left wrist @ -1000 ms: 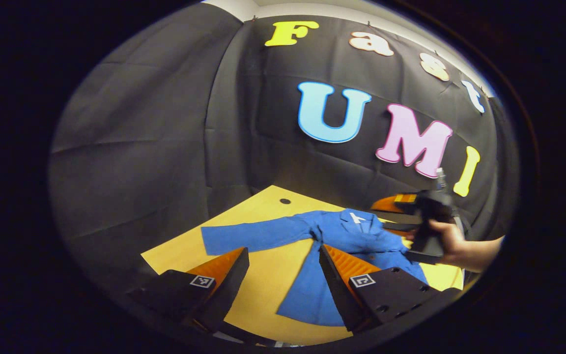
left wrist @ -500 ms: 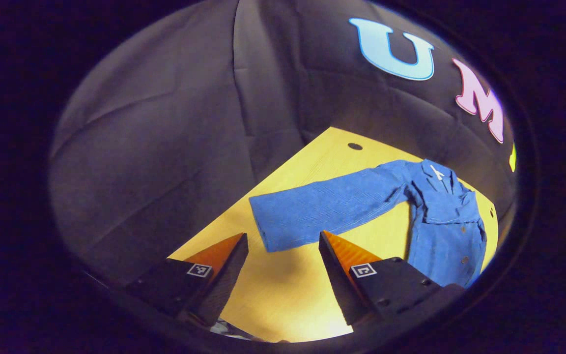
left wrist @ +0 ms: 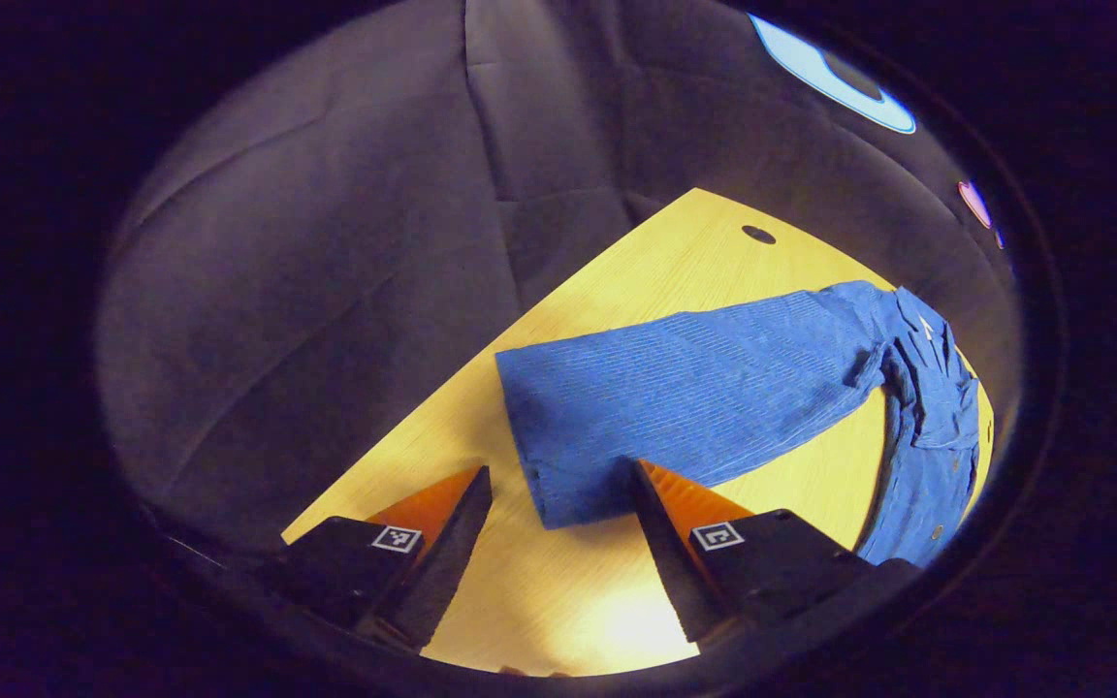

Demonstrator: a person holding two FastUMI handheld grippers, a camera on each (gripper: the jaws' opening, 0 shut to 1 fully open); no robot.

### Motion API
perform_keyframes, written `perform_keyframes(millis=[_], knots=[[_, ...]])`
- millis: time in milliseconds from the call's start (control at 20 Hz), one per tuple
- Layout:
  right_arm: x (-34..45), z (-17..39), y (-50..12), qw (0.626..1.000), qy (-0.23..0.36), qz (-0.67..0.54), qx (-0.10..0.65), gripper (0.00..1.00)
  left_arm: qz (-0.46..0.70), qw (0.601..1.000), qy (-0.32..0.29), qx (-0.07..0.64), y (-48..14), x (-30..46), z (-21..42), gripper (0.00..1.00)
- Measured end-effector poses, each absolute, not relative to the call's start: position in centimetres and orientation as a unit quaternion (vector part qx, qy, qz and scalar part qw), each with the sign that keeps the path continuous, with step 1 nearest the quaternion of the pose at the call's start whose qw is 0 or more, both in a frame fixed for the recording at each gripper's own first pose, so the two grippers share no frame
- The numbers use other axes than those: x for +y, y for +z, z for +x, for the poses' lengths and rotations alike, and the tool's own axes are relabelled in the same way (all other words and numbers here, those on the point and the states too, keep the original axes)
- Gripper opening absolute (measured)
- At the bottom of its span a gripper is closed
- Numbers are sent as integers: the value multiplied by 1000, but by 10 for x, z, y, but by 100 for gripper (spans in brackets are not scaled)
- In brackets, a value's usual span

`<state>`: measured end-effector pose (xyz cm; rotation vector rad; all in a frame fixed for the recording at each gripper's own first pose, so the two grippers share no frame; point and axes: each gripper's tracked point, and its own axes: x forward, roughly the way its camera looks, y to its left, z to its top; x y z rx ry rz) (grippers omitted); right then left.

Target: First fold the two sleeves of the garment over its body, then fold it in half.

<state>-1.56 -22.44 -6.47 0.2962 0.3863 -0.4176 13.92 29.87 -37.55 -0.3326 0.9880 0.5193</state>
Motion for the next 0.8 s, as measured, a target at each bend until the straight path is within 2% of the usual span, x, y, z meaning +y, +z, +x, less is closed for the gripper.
perform_keyframes(millis=[150, 200, 250, 300, 500, 600, 800], knots=[[-220, -27, -73, 945, -213, 156, 193, 97, -148, 840, 214, 476, -376, 295, 146, 82], [-217, -29, -76, 945, -211, 151, 197, 97, -152, 838, 215, 477, -375, 299, 146, 75], [-214, -31, -79, 946, -209, 145, 202, 97, -154, 837, 213, 480, -375, 298, 147, 62], [-211, -33, -82, 946, -206, 140, 208, 97, -155, 840, 207, 476, -375, 299, 149, 60], [-201, -38, -88, 945, -194, 133, 226, 97, -202, 850, 194, 446, -373, 294, 153, 6], [-200, -39, -94, 945, -190, 130, 232, 97, -239, 850, 168, 439, -371, 283, 154, 0], [-199, -40, -102, 942, -186, 141, 239, 97, -262, 843, 172, 437, -361, 275, 155, 0]])
